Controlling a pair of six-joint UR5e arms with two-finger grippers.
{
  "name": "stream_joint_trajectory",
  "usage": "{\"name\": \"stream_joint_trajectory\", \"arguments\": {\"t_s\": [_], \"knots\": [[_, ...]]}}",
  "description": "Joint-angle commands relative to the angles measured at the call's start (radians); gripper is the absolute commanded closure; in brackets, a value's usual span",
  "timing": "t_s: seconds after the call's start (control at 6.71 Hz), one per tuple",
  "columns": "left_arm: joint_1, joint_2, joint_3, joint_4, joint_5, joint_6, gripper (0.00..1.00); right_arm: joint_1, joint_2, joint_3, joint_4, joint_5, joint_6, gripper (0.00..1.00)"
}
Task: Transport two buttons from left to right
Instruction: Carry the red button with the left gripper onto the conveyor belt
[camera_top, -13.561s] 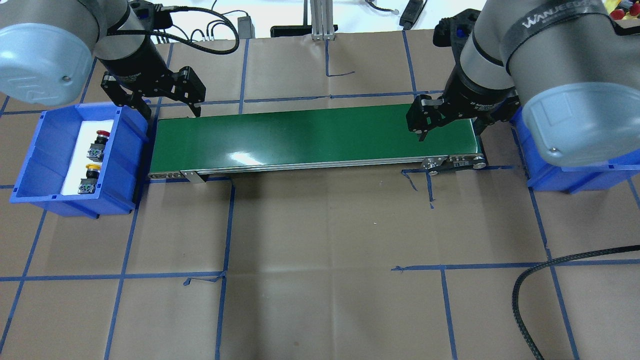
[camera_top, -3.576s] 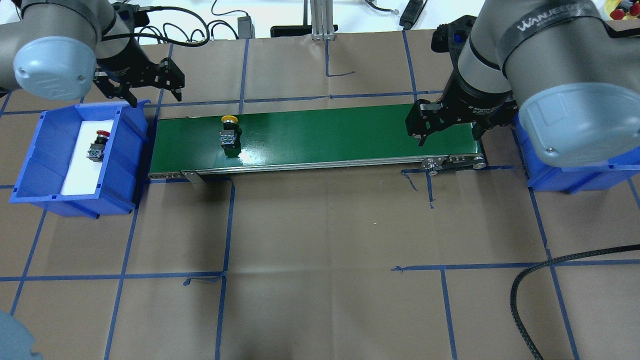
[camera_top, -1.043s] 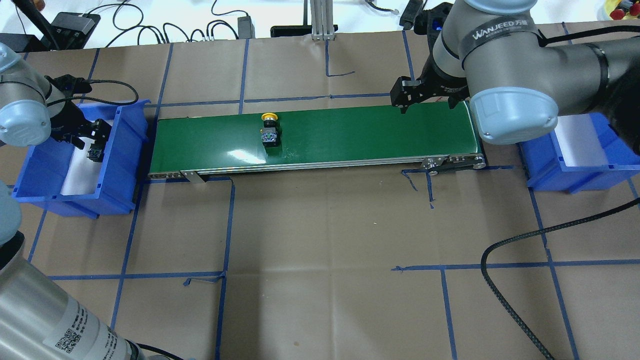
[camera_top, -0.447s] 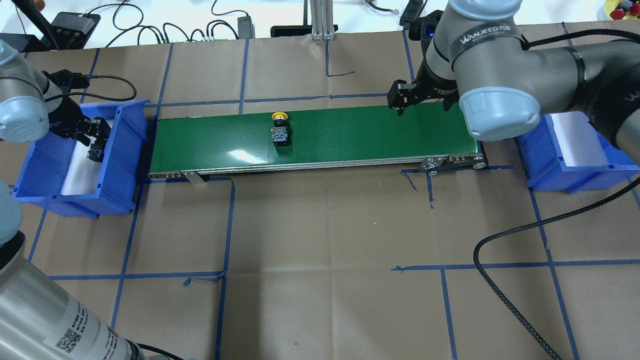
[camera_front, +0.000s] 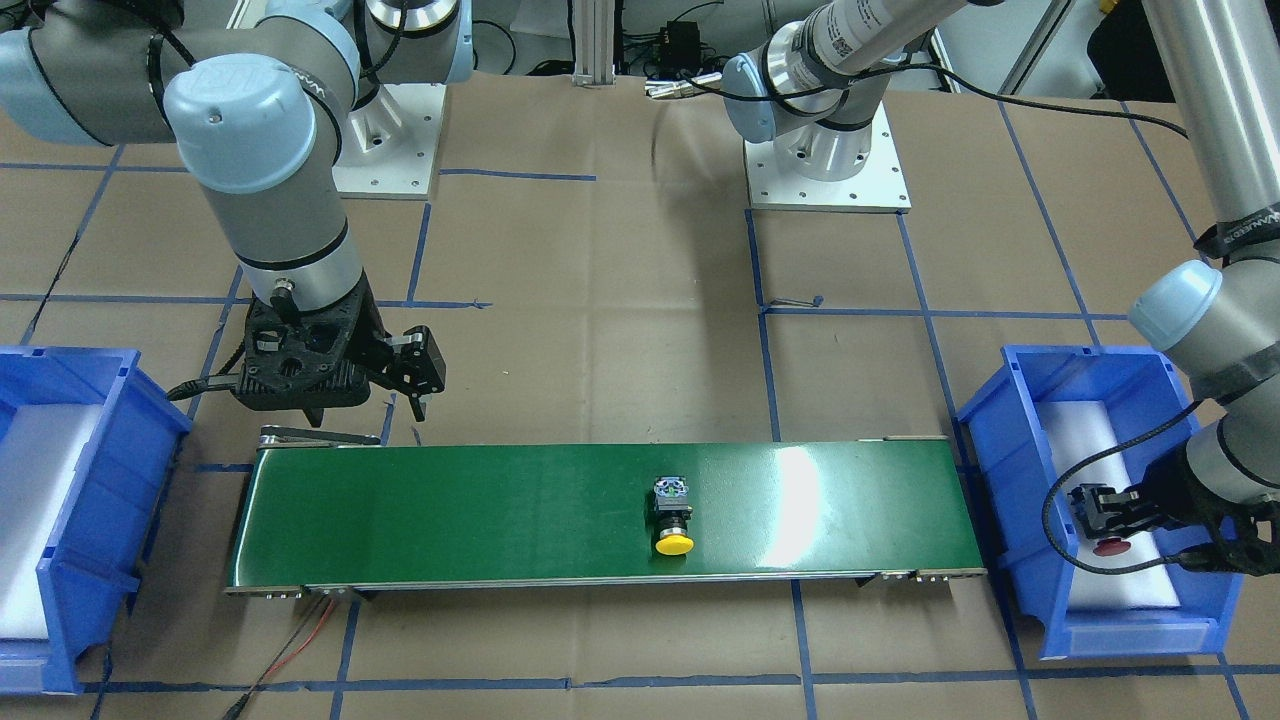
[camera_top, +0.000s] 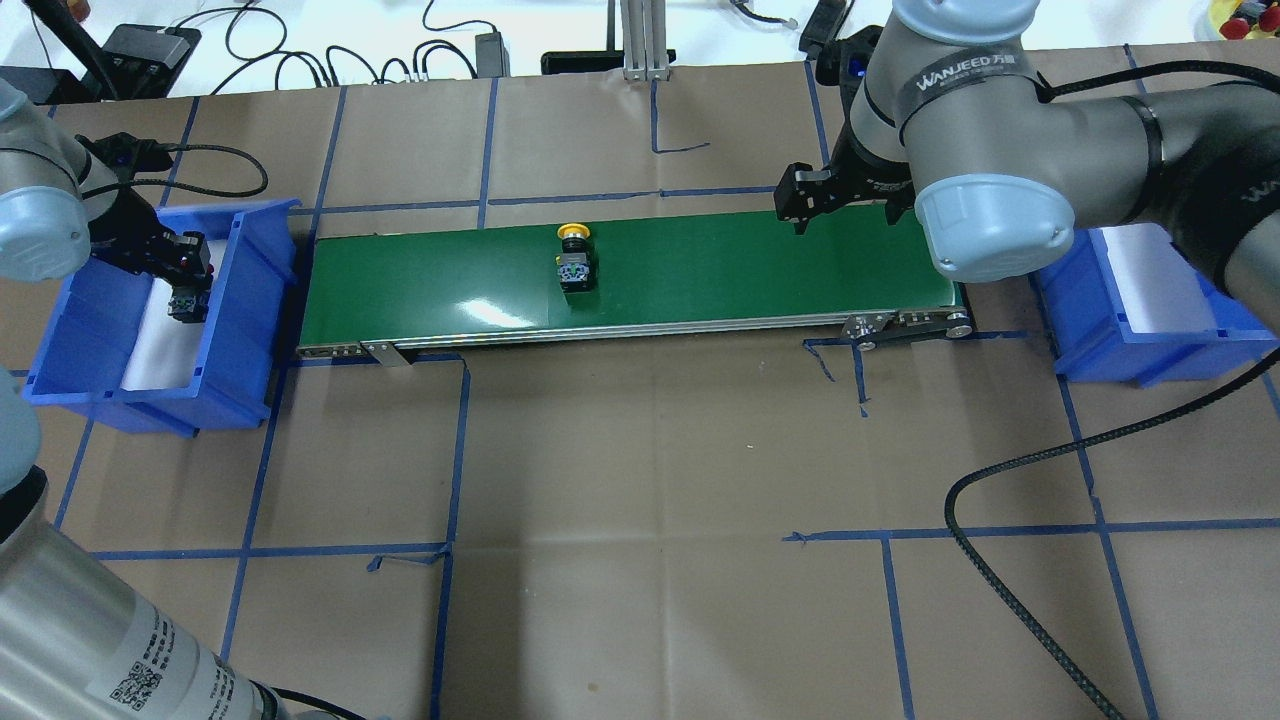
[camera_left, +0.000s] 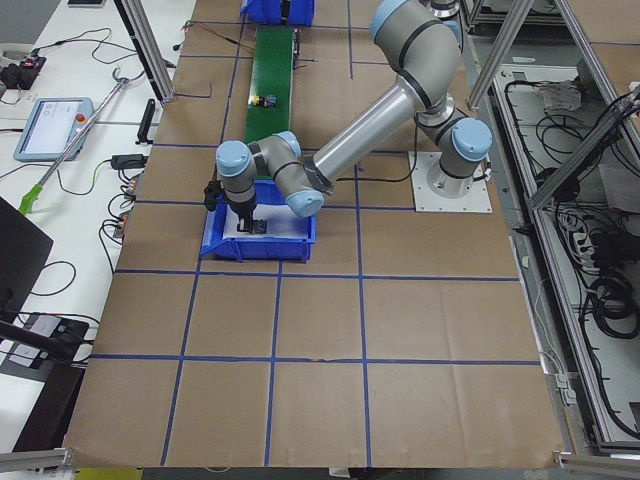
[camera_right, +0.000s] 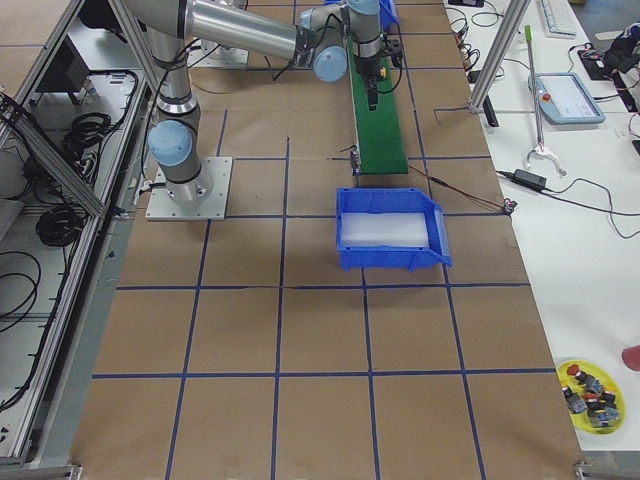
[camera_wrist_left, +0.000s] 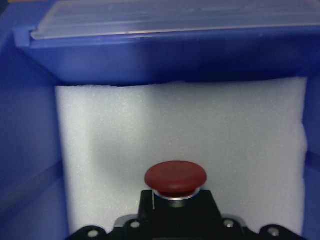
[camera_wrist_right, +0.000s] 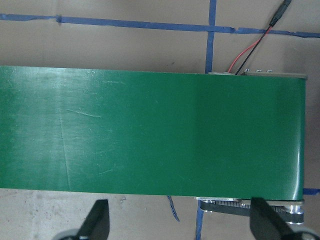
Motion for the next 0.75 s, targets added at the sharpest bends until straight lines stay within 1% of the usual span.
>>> {"name": "stream_joint_trajectory", "arguments": {"t_s": [0.0, 0.15, 0.3, 0.45, 0.6], "knots": [[0.0, 0.035, 0.002, -0.006, 0.001, 0.0, 1.0, 0.0, 0.001, 0.0, 0.0, -0.003, 0.0, 0.0], [0.0, 0.07, 0.002, -0.033, 0.003, 0.002, 1.0, 0.0, 0.001, 0.001, 0.0, -0.003, 0.0, 0.0], [0.003, 0.116, 0.015, -0.091, 0.004, 0.003, 1.0, 0.0, 0.001, 0.001, 0.0, -0.003, 0.0, 0.0], [0.004, 0.16, 0.047, -0.196, 0.004, 0.003, 1.0, 0.0, 0.001, 0.001, -0.001, -0.003, 0.005, 0.0], [0.002, 0.191, 0.077, -0.275, 0.006, 0.002, 1.0, 0.0, 0.001, 0.008, -0.024, 0.0, 0.006, 0.0]]}}
